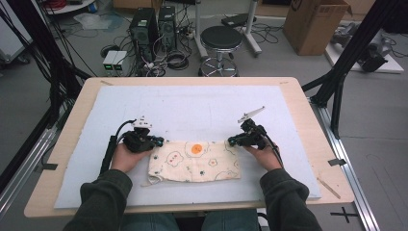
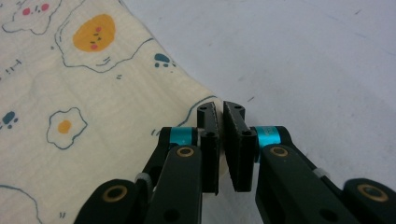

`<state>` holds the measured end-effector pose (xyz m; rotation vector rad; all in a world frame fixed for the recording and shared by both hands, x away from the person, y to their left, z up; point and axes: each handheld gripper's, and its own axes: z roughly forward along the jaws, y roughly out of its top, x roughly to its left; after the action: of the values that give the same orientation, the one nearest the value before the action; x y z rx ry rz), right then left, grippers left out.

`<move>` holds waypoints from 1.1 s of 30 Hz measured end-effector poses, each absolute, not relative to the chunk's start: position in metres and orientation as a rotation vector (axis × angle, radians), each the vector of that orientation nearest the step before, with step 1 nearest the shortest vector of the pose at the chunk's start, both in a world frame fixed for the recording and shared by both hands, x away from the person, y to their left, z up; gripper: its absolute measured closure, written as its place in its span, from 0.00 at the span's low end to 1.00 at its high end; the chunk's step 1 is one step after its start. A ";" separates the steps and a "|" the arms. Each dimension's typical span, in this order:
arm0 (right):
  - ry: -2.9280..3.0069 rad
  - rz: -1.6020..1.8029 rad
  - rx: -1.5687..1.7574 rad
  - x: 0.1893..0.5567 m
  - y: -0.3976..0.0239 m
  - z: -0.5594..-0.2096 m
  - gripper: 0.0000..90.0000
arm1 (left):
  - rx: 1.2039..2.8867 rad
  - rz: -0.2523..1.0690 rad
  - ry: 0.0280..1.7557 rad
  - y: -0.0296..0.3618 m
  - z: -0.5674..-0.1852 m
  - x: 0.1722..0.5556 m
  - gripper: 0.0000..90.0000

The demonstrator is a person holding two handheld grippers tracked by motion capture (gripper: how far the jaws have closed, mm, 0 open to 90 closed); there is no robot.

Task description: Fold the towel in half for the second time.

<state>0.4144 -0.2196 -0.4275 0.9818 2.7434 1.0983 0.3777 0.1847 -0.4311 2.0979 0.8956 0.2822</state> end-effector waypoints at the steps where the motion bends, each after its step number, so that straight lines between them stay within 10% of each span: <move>1: 2.740 1.097 0.989 0.415 -0.220 -0.426 0.95 | 2.098 0.282 0.896 0.185 -0.431 0.378 0.96; 33: 2.601 1.285 0.965 0.419 -0.227 -0.404 0.94 | 1.962 0.378 0.835 0.195 -0.416 0.369 0.95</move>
<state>0.4191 -0.2270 -0.4036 0.9653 2.6012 1.2853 0.3692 0.1951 -0.4160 1.9619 0.8349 0.3783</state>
